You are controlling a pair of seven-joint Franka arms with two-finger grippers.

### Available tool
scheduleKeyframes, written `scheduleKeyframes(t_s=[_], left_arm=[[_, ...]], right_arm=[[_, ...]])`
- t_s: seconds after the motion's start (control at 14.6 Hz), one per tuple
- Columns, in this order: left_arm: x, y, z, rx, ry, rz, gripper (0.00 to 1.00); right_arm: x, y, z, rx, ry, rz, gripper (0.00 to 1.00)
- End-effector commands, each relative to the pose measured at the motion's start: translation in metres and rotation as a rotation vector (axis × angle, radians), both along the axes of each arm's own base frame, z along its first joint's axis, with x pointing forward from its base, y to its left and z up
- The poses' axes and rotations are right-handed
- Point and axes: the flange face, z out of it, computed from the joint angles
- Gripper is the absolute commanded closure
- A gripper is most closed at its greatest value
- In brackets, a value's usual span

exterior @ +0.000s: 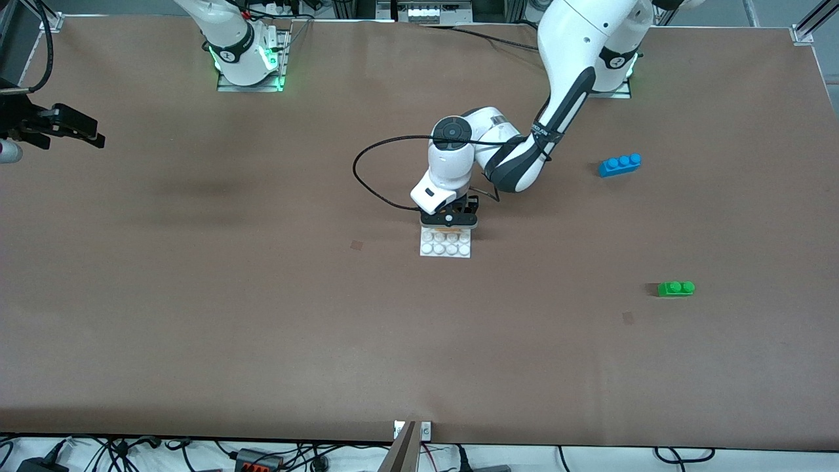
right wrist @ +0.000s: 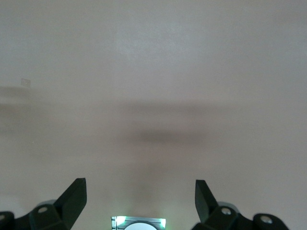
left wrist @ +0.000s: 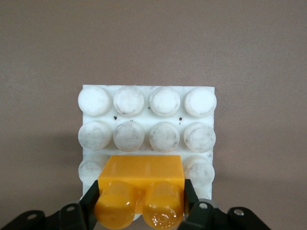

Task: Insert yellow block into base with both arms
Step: 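Press the yellow block down onto the base with the left gripper, then open the left gripper and lift it off the yellow block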

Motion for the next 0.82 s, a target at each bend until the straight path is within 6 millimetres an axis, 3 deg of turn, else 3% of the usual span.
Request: scheduleKeyframes(t_s=[0.0, 0.07, 0.14, 0.34, 0.41, 0.69, 0.75], left_arm=[[0.005, 0.004, 0.003, 0.017, -0.019, -0.005, 0.30], [0.012, 0.003, 0.011, 0.012, -0.029, 0.003, 0.00], [0.016, 0.004, 0.017, 0.037, -0.016, 0.014, 0.00], [0.041, -0.001, 0.062, 0.086, 0.011, 0.034, 0.00], [0.052, 0.007, 0.074, 0.069, 0.015, 0.039, 0.00], [0.095, 0.067, 0.108, 0.035, 0.011, 0.030, 0.00], [0.108, 0.091, 0.117, 0.048, 0.013, 0.054, 0.00]], right_arm=[[-0.003, 0.001, 0.001, 0.015, 0.004, -0.016, 0.00], [-0.003, 0.001, 0.001, 0.015, 0.004, -0.015, 0.00], [-0.003, 0.001, 0.001, 0.015, 0.004, -0.016, 0.00], [-0.003, 0.001, 0.001, 0.015, 0.004, -0.016, 0.00], [-0.003, 0.001, 0.001, 0.015, 0.004, -0.016, 0.00], [-0.003, 0.001, 0.001, 0.015, 0.004, -0.016, 0.00], [-0.003, 0.001, 0.001, 0.015, 0.004, -0.016, 0.00]])
